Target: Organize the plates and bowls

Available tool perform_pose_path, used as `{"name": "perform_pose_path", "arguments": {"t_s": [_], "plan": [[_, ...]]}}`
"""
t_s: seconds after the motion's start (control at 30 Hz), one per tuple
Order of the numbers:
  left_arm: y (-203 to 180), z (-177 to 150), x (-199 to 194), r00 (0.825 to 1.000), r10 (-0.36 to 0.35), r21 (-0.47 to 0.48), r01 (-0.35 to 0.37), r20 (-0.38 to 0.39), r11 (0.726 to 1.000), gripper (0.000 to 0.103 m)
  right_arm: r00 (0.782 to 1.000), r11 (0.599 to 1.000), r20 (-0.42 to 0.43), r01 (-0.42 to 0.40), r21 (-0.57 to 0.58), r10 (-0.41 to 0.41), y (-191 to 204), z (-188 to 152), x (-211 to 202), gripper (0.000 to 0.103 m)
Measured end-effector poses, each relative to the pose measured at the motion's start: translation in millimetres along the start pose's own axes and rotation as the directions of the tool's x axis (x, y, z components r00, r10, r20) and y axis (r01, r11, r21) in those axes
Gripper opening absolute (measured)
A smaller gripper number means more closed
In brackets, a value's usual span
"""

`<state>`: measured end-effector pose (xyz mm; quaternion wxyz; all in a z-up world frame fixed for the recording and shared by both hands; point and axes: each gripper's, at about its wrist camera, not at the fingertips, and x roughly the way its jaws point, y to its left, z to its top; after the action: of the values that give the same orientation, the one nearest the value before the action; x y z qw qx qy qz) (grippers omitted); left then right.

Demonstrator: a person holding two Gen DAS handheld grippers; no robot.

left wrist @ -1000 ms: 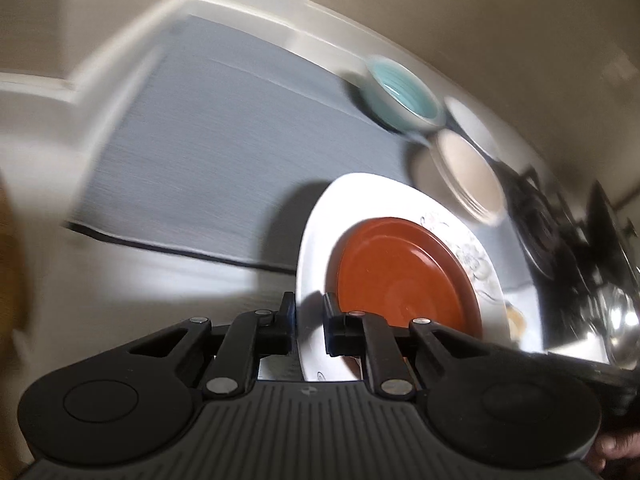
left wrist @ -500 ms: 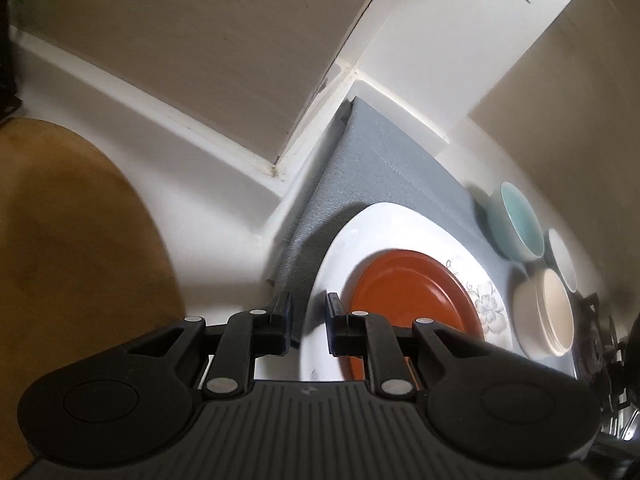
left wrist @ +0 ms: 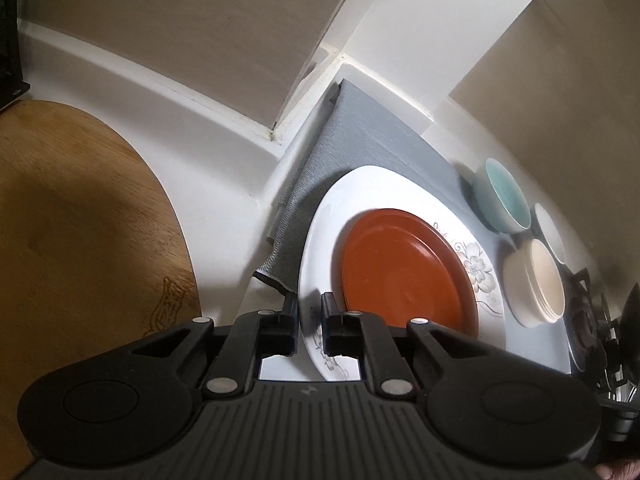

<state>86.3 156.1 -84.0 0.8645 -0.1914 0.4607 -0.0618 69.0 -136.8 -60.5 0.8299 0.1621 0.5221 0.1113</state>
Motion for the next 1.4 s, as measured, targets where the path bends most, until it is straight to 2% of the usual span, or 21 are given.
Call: {"name": "perform_pose_path", "arguments": {"t_s": [0.2,0.33,0.43,0.63,0.83,0.93,0.97,1.17,1.3,1.4], "plan": [[-6,-1,-2,0.999,0.034,0.009,-0.034,0.012,0.999,0.012,1.0,1.0,0.008,-0.008,0.004,0.008,-5,-6,-7,0.028],[-15,-4,-13,0.996,0.066,0.037,-0.068,0.06,0.997,0.013,0.998,1.0,0.054,0.02,-0.001,-0.02,-10,-13,-23,0.035],[-25,-7,-21,0.991,0.09,0.067,-0.097,0.101,0.993,0.015,0.996,0.999,0.08,0.039,0.004,-0.04,-16,-19,-36,0.037],[-55,-16,-32,0.983,0.081,0.153,-0.106,0.164,0.983,0.017,0.986,0.997,0.15,0.072,0.038,-0.077,-38,-32,-61,0.041],[-95,-23,-28,0.987,0.017,0.227,-0.053,0.158,0.972,0.018,0.973,0.99,0.206,0.086,0.112,-0.107,-71,-45,-82,0.041],[-118,-25,-22,0.99,-0.032,0.261,-0.006,0.14,0.965,0.018,0.967,0.986,0.226,0.088,0.144,-0.119,-86,-48,-88,0.028],[-125,-27,-20,0.99,-0.049,0.271,0.011,0.134,0.963,0.018,0.964,0.984,0.232,0.092,0.153,-0.126,-90,-49,-89,0.027],[-171,-29,1,0.986,-0.158,0.322,0.133,0.053,0.937,0.018,0.948,0.973,0.266,0.126,0.191,-0.175,-110,-40,-105,0.028],[-197,-31,10,0.98,-0.195,0.355,0.169,0.037,0.919,0.018,0.942,0.97,0.278,0.135,0.204,-0.19,-126,-26,-110,0.028],[-212,-29,20,0.979,-0.202,0.346,0.182,0.022,0.921,0.018,0.938,0.971,0.289,0.137,0.197,-0.191,-136,-13,-111,0.028]]}}
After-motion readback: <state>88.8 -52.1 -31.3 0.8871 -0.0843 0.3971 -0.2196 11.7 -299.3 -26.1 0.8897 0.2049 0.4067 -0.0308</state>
